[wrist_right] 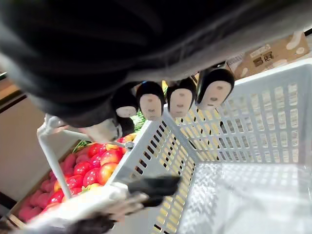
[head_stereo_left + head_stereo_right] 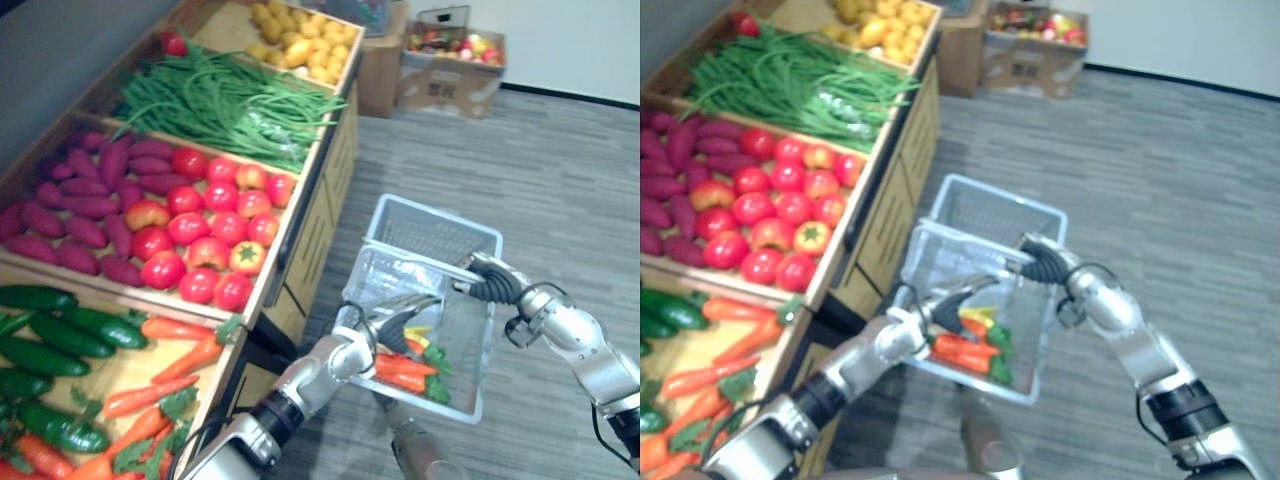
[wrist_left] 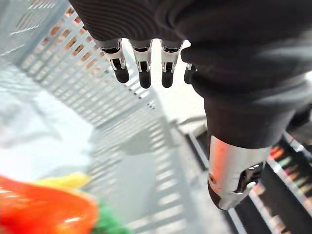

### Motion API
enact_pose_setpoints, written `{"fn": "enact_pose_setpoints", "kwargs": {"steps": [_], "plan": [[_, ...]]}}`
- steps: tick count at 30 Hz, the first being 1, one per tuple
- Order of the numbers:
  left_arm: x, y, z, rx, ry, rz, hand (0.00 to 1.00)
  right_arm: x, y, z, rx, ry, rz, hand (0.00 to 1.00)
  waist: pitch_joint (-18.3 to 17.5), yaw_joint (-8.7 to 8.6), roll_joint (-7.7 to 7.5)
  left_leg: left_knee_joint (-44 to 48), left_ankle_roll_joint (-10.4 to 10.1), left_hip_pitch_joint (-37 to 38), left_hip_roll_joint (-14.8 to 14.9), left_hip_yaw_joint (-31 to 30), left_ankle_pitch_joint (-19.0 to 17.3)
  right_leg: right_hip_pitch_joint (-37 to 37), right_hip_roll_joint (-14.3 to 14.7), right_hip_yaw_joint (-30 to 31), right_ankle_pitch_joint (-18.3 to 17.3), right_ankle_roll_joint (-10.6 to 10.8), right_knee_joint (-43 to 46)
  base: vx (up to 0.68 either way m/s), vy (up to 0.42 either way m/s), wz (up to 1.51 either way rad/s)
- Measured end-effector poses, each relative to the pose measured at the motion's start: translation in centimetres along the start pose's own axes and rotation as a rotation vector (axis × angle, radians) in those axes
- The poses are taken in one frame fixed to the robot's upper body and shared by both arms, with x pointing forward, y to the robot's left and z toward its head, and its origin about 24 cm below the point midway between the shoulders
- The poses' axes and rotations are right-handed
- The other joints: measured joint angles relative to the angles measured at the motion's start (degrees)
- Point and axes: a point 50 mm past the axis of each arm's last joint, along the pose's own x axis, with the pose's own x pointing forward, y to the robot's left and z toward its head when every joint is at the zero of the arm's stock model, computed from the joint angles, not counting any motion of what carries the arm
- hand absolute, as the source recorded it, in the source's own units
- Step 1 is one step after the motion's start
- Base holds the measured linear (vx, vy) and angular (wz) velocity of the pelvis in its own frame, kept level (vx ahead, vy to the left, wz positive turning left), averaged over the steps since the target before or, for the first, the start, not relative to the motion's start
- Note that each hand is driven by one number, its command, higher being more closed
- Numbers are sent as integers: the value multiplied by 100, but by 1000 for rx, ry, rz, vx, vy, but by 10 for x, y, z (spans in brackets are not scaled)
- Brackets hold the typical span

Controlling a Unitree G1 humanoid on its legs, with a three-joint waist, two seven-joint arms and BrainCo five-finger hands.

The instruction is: Pick vegetable in the basket

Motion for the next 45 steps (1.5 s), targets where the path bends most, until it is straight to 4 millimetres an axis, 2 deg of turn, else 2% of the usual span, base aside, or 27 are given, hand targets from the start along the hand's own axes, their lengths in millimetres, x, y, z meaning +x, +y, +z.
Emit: {"fn": "enact_pose_setpoints", "kwargs": {"steps": [1,2,3,5,6,7,9,10,12,15,16,18,19,21,23,24,28,30,34,36,37,38,39,40,42,45], "plan": [[-7,2,3,-80,-24,15,0,-2,3,-8,18,37,-14,100,-4,34,17,27,2,-46,43,-145,1,57,-40,-121,-7,-9,-8,-136,-77,67],[-21,7,0,-188,-24,61,0,-7,9,-24,44,111,-41,100,-25,148,52,58,8,-114,83,-327,-1,113,-110,-322,-10,-11,-13,-140,-65,69],[-28,10,-3,-239,-14,90,0,-10,11,-31,49,146,-49,100,-32,169,64,60,19,-160,87,-450,-1,153,-150,-397,-20,-26,-29,-205,-78,83],[-55,19,-16,-383,38,189,0,-26,21,-61,91,292,-94,100,-89,266,145,49,94,-377,89,-894,13,257,-330,-776,-42,-51,-67,-160,-49,104],[-77,24,-25,-434,82,258,0,-39,29,-82,125,406,-116,100,-149,301,193,34,147,-589,70,-1270,30,296,-470,-1096,-82,-69,-69,-112,-33,103],[-80,25,-26,-448,89,274,0,-42,30,-86,129,433,-120,100,-160,300,199,24,167,-629,61,-1363,40,309,-496,-1171,-86,-66,-70,-126,-45,129],[-109,32,-42,-480,178,376,0,-70,46,-119,183,638,-164,100,-232,379,218,-70,291,-965,-60,-2070,99,463,-749,-1760,-213,-36,-78,-104,-20,130],[-114,33,-45,-483,198,399,0,-79,52,-126,192,688,-167,100,-297,424,206,-80,321,-1056,-76,-2224,115,461,-806,-1885,-218,-38,-84,-76,38,132],[-135,39,-54,-490,265,512,0,-109,77,-146,283,863,-195,100,-464,559,142,-190,509,-1478,-264,-2843,240,490,-1047,-2430,-237,-48,-88,-34,70,127],[-153,48,-61,-489,321,677,0,-133,103,-157,387,1000,-218,100,-501,595,103,-298,642,-1707,-407,-3449,358,690,-1229,-3029,-238,-48,-92,-27,90,123],[-165,57,-62,-438,356,785,0,-148,124,-161,460,1094,-242,100,-587,610,3,-450,722,-1870,-548,-3837,481,794,-1386,-3402,-281,5,-92,-26,71,115],[-171,64,-61,-391,371,841,0,-159,139,-163,507,1158,-246,100,-672,641,-80,-531,773,-2009,-665,-4061,555,815,-1474,-3620,-294,19,-92,-24,56,99],[-177,71,-60,-339,391,908,0,-172,154,-163,555,1235,-261,100,-734,709,-174,-639,815,-2108,-772,-4310,641,882,-1565,-3857,-327,49,-91,-23,49,86],[-187,75,-60,-287,428,973,0,-183,165,-163,585,1294,-273,100,-781,775,-246,-742,810,-2145,-875,-4498,708,962,-1629,-4046,-352,54,-91,-21,45,72],[-205,81,-64,-227,512,1080,0,-196,178,-161,609,1361,-269,100,-853,839,-324,-931,818,-2194,-1003,-4772,838,1070,-1712,-4326,-422,77,-89,-12,39,72],[-220,84,-67,-191,580,1154,0,-209,188,-159,631,1422,-278,100,-943,893,-372,-1080,821,-2268,-1112,-5001,928,1080,-1760,-4518,-529,60,-82,2,29,67],[-264,83,-71,-144,752,1405,0,-227,207,-152,704,1526,-314,100,-1042,956,-437,-1495,823,-2270,-1264,-5344,1227,1166,-1805,-4888,-596,72,-63,14,21,54],[-290,74,-74,-98,891,1520,0,-233,218,-145,747,1570,-341,100,-1076,1014,-467,-1712,837,-2202,-1298,-5498,1403,1260,-1780,-5077,-591,72,-62,20,3,34],[-329,49,-87,-34,1168,1614,0,-238,229,-138,764,1604,-347,100,-1173,1106,-502,-2023,843,-2059,-1317,-5614,1568,1382,-1742,-5253,-616,75,-55,4,4,20],[-362,20,-95,-33,1418,1678,0,-238,234,-135,773,1611,-352,100,-1228,1116,-533,-2161,860,-2045,-1326,-5690,1646,1396,-1728,-5352,-683,45,-65,-18,4,16],[-368,12,-97,-50,1474,1691,0,-238,234,-135,781,1613,-359,100,-1233,1115,-538,-2202,860,-2043,-1336,-5723,1669,1403,-1727,-5375,-697,35,-68,-10,11,20],[-378,-7,-100,-93,1587,1697,0,-239,235,-134,785,1617,-371,100,-1234,1113,-542,-2289,858,-2000,-1357,-5749,1719,1429,-1721,-5423,-729,29,-78,3,13,17],[-382,-16,-102,-120,1635,1695,0,-238,236,-134,787,1617,-374,100,-1232,1112,-540,-2326,859,-1972,-1363,-5755,1727,1446,-1720,-5431,-731,27,-81,-9,19,9],[-395,-51,-101,-210,1796,1649,0,-238,236,-133,793,1618,-383,100,-1245,1110,-526,-2358,859,-1932,-1369,-5757,1727,1460,-1718,-5432,-745,26,-84,0,0,0],[-402,-75,-99,-293,1894,1626,0,-238,236,-133,789,1620,-388,100,-1258,1100,-507,-2374,858,-1930,-1373,-5759,1727,1460,-1719,-5434,-749,23,-86,0,0,0],[-404,-132,-92,-564,2087,1506,0,-234,234,-134,782,1616,-406,100,-1260,1035,-488,-2454,857,-1873,-1417,-5778,1727,1467,-1720,-5431,-758,13,-86,0,0,0]]}}
